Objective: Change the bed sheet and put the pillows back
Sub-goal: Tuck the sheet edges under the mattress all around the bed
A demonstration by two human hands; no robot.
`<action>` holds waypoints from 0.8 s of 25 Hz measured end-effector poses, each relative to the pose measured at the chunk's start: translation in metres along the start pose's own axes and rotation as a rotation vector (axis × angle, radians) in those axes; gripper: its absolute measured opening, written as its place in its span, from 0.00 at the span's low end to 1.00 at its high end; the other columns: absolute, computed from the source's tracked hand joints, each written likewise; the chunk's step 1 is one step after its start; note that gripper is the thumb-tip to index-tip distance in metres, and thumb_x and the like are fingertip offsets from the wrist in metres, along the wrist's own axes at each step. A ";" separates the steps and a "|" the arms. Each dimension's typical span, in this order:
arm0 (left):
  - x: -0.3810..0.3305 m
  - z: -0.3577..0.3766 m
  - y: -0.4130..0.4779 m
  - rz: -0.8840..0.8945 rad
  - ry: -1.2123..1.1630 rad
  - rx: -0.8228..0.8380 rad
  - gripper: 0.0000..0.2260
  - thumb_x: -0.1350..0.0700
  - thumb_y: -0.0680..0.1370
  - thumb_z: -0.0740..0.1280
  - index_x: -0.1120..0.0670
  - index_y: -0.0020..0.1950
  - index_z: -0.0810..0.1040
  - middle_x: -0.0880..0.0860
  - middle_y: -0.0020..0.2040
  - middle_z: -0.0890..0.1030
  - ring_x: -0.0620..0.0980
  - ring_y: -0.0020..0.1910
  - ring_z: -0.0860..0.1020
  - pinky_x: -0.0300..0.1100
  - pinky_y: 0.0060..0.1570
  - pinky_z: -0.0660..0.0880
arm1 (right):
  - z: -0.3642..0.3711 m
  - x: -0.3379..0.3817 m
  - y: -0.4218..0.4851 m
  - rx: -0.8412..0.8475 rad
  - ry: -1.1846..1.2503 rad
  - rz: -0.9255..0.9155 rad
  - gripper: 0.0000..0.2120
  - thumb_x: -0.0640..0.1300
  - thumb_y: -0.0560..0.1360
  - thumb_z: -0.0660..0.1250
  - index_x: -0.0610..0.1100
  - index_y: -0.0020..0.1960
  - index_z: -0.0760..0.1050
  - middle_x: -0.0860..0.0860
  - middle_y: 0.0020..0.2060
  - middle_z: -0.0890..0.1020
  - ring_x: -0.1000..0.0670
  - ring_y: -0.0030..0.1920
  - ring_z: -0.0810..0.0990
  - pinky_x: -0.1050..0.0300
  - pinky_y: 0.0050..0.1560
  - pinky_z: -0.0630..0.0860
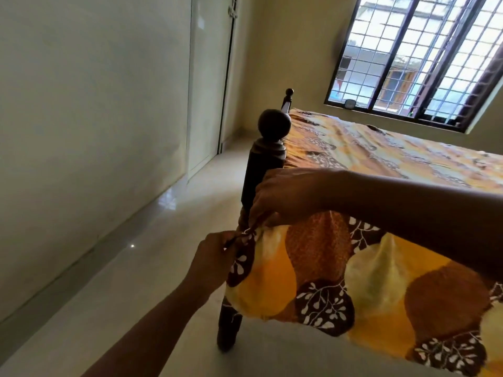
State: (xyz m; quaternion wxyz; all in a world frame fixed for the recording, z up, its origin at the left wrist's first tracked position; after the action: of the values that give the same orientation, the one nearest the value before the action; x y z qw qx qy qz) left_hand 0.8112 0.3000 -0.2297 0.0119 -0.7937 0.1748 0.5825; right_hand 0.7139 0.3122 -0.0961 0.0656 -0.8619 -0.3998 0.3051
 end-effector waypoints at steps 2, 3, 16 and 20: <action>0.012 -0.003 0.006 -0.009 -0.038 0.081 0.09 0.58 0.79 0.61 0.50 0.45 0.80 0.56 0.47 0.83 0.54 0.48 0.81 0.50 0.52 0.78 | 0.004 0.002 0.003 0.068 -0.069 -0.011 0.19 0.55 0.79 0.56 0.56 0.69 0.66 0.56 0.62 0.74 0.54 0.62 0.69 0.58 0.57 0.56; 0.016 -0.004 0.006 -0.026 -0.035 0.111 0.10 0.58 0.79 0.60 0.50 0.44 0.80 0.56 0.46 0.83 0.54 0.48 0.81 0.53 0.54 0.77 | 0.005 0.003 0.004 0.122 -0.092 -0.001 0.20 0.56 0.78 0.57 0.55 0.69 0.66 0.56 0.63 0.74 0.53 0.62 0.68 0.57 0.59 0.56; -0.005 0.002 -0.015 0.198 0.134 -0.369 0.14 0.52 0.75 0.68 0.57 0.58 0.80 0.53 0.51 0.83 0.51 0.47 0.80 0.40 0.53 0.72 | -0.001 0.003 0.034 0.145 0.089 0.144 0.16 0.50 0.79 0.60 0.41 0.58 0.77 0.50 0.46 0.80 0.58 0.35 0.71 0.73 0.31 0.66; -0.002 0.002 -0.007 0.173 0.104 -0.191 0.13 0.54 0.79 0.61 0.56 0.59 0.79 0.56 0.51 0.81 0.50 0.49 0.77 0.44 0.53 0.74 | -0.005 -0.003 -0.001 0.052 0.335 0.155 0.17 0.49 0.76 0.65 0.48 0.63 0.73 0.54 0.53 0.78 0.61 0.49 0.72 0.78 0.40 0.65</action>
State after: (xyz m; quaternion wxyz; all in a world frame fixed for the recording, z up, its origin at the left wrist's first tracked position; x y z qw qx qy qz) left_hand 0.8112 0.3072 -0.2293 -0.1231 -0.8024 0.1865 0.5533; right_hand 0.7149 0.3110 -0.0898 0.1297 -0.9269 -0.3076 0.1717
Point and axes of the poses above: each hand's wrist, its own y-axis towards the middle knuckle, its own z-axis out of the palm, x = y × z, the point moved 4 cm from there along y, towards the middle knuckle
